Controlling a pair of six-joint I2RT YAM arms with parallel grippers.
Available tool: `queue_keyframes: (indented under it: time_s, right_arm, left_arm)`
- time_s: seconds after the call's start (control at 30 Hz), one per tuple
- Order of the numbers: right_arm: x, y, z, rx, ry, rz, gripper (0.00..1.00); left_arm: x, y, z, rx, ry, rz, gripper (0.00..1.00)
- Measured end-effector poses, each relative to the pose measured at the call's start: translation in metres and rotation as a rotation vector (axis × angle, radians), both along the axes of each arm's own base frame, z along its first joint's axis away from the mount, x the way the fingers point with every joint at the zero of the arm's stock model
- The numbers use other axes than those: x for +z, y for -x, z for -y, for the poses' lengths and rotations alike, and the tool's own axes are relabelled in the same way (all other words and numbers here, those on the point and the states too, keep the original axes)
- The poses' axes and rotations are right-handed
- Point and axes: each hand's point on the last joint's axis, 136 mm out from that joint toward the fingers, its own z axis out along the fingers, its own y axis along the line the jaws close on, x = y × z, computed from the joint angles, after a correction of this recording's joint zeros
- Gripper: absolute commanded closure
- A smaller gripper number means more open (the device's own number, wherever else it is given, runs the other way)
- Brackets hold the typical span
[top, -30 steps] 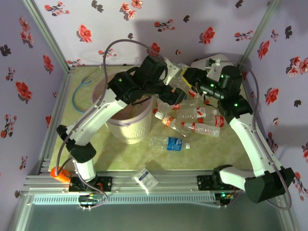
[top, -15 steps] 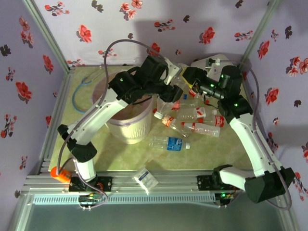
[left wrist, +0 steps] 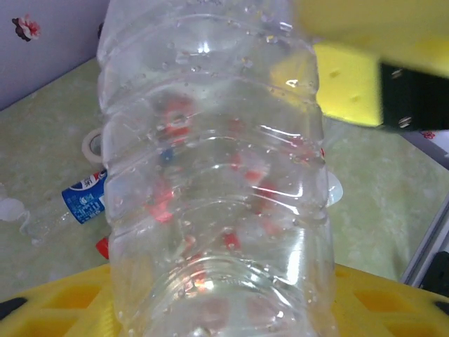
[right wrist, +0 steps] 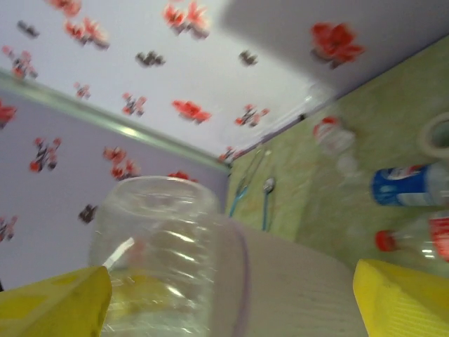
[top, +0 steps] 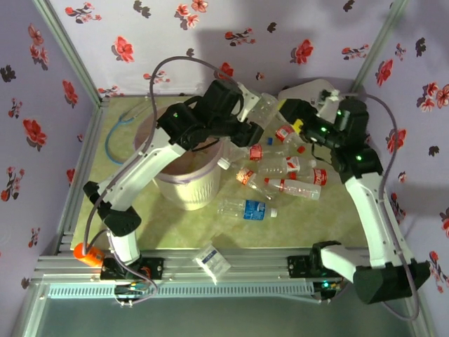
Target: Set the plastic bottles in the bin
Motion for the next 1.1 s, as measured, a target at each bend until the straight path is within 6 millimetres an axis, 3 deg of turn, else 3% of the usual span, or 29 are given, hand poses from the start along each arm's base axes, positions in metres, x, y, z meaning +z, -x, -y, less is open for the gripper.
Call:
queue_keyframes:
  time_s: [0.1,0.33,0.43,0.53,0.67,0.8,0.93,1.1]
  right_arm:
    - [-0.018,0.008,0.018,-0.060,0.029,-0.043,0.10]
    - [-0.079,0.018,0.028,-0.093,0.103,-0.205,0.10]
    - [-0.090,0.018,0.029,-0.099,0.117,-0.238,0.10]
    - [-0.098,0.016,0.031,-0.109,0.126,-0.253,0.10]
    - [-0.118,0.017,0.036,-0.124,0.130,-0.298,0.10]
    - [-0.140,0.018,0.038,-0.132,0.129,-0.355,0.10]
    - [-0.146,0.017,0.041,-0.144,0.130,-0.370,0.10]
    - [-0.154,0.017,0.046,-0.163,0.137,-0.382,0.10]
  left_arm:
    - [0.011,-0.012,-0.018,0.039,0.017,0.019,0.51]
    - [0.060,-0.022,-0.078,0.143,0.087,0.107,0.53]
    - [0.070,-0.017,-0.108,0.192,0.094,0.134,0.53]
    - [0.067,-0.015,-0.130,0.232,0.062,0.155,0.58]
    - [0.039,-0.021,-0.146,0.271,-0.043,0.153,0.67]
    - [-0.012,-0.028,-0.153,0.267,-0.188,0.109,0.75]
    - [-0.058,-0.028,-0.158,0.252,-0.298,0.054,0.76]
    - [-0.096,-0.027,-0.173,0.260,-0.356,0.012,0.76]
